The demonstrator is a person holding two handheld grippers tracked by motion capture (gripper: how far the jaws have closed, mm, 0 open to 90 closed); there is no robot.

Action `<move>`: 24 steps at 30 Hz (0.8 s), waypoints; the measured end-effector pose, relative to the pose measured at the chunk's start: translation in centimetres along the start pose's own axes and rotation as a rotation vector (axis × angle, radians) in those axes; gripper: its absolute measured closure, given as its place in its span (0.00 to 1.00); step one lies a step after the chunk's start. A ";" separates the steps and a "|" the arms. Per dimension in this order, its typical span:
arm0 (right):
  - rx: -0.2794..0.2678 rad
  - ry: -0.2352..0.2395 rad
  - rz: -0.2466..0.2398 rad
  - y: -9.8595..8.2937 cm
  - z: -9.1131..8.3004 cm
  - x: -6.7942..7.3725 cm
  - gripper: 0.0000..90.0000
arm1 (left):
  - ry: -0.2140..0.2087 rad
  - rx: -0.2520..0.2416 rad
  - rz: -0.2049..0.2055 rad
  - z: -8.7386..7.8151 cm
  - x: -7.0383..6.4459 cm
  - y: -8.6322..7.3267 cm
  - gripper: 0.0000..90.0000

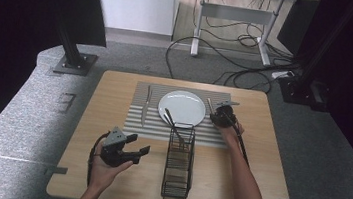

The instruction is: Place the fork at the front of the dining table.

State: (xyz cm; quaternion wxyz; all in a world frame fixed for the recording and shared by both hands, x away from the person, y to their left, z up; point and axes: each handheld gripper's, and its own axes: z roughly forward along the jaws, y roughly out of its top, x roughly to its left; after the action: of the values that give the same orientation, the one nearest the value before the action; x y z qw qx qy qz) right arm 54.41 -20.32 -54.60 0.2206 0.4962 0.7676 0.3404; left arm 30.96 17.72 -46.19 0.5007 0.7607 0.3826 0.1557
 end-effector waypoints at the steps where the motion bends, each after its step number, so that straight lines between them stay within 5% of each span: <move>1: -0.002 -0.002 0.010 -0.1 0.1 0.0 0.81 | 0.000 0.000 0.000 0.0 0.0 0.0 0.34; 4: 0.004 -0.035 0.015 0.0 0.0 0.1 0.92 | 0.000 -0.001 -0.001 0.0 0.0 0.0 0.34; 16: -0.017 -0.181 0.169 -1.5 -1.3 -1.5 0.94 | -0.004 -0.003 0.001 0.0 0.0 0.1 0.34; 19: -0.029 -0.188 0.198 -1.8 -1.4 -1.4 0.94 | -0.005 -0.002 0.003 0.1 0.1 0.1 0.34; 24: -0.022 -0.134 0.208 -1.6 -1.6 -0.9 0.90 | -0.008 -0.001 0.006 0.2 0.0 0.1 0.34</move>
State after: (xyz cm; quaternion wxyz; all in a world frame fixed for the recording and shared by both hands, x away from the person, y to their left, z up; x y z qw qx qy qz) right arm 52.72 -22.10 -54.67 0.2403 0.5922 0.6918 0.3359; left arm 31.12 17.55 -46.14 0.5023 0.7621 0.3783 0.1542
